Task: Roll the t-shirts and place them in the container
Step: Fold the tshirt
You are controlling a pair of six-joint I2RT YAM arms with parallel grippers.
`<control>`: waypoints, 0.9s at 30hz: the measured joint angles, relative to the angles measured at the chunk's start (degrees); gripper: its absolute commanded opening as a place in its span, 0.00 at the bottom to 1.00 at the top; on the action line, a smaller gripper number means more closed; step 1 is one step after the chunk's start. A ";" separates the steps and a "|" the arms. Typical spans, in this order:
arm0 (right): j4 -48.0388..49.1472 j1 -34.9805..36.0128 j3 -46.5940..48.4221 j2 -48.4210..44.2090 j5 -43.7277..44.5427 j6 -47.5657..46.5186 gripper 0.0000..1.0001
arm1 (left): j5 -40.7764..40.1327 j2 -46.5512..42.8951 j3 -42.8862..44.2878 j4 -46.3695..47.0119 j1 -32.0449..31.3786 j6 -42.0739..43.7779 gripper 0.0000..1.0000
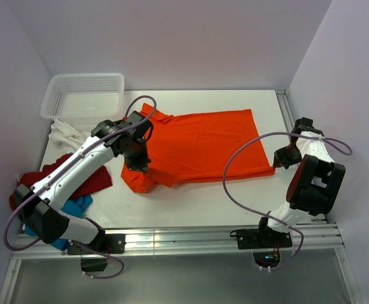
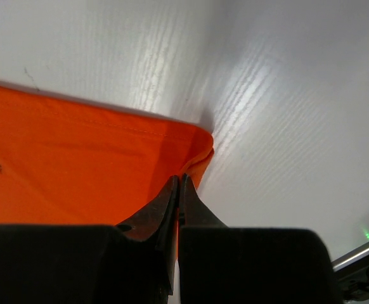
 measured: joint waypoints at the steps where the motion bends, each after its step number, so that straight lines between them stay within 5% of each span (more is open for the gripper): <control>1: -0.09 0.31 0.48 0.28 -0.02 0.09 0.00 | 0.02 0.11 0.00 0.00 0.24 0.20 0.00; 27: -2.16 5.33 11.28 10.05 0.83 3.91 0.00 | 0.22 3.72 1.64 0.33 7.45 5.70 0.00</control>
